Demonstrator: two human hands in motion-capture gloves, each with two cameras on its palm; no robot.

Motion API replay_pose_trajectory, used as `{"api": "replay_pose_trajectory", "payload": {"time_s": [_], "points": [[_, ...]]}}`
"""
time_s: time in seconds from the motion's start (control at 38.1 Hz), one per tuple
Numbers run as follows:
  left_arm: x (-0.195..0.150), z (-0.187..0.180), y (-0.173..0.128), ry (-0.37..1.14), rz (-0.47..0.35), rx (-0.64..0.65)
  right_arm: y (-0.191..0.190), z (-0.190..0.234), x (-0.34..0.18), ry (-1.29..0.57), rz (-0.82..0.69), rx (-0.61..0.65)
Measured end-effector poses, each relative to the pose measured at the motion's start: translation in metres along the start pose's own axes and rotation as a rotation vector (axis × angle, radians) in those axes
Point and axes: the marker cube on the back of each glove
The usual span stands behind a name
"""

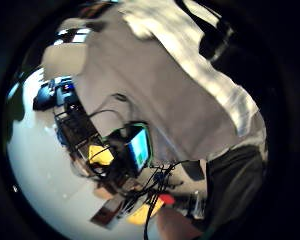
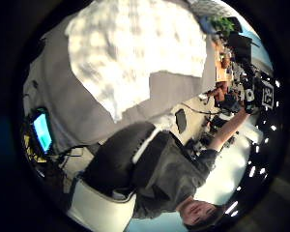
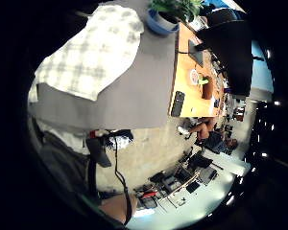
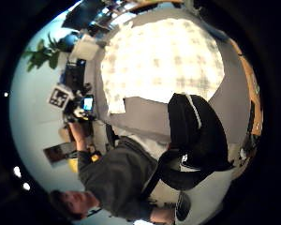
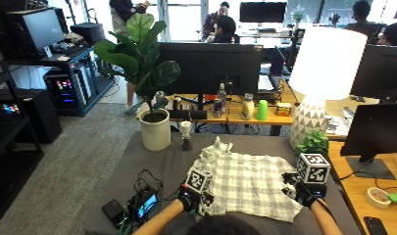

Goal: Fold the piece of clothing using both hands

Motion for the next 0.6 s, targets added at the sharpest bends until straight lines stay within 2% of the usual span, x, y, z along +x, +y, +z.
{"api": "replay_pose_trajectory", "payload": {"time_s": [0.1,0.13,0.21,0.29,0.39,0.52,0.6], "points": [[0.008,0.048,-0.018,-0.090,-0.150,-0.183,0.000,0.014,0.003,0.007,0.006,-0.029],[0.008,0.054,-0.025,-0.101,-0.155,-0.161,-0.001,0.017,0.004,0.007,0.007,-0.036],[0.008,0.056,-0.049,-0.120,-0.125,0.032,0.001,0.024,0.005,0.010,0.010,-0.054],[0.005,0.045,-0.060,-0.136,-0.156,0.189,0.000,0.030,0.006,0.011,0.008,-0.066],[-0.001,0.034,-0.071,-0.144,-0.183,0.281,-0.006,0.042,0.005,0.007,-0.003,-0.083],[0.000,0.013,-0.060,-0.076,-0.182,0.313,-0.021,0.075,0.001,0.030,-0.048,-0.134],[0.011,-0.009,-0.028,-0.041,-0.187,0.335,-0.025,0.099,-0.005,0.063,-0.055,-0.200]]}}
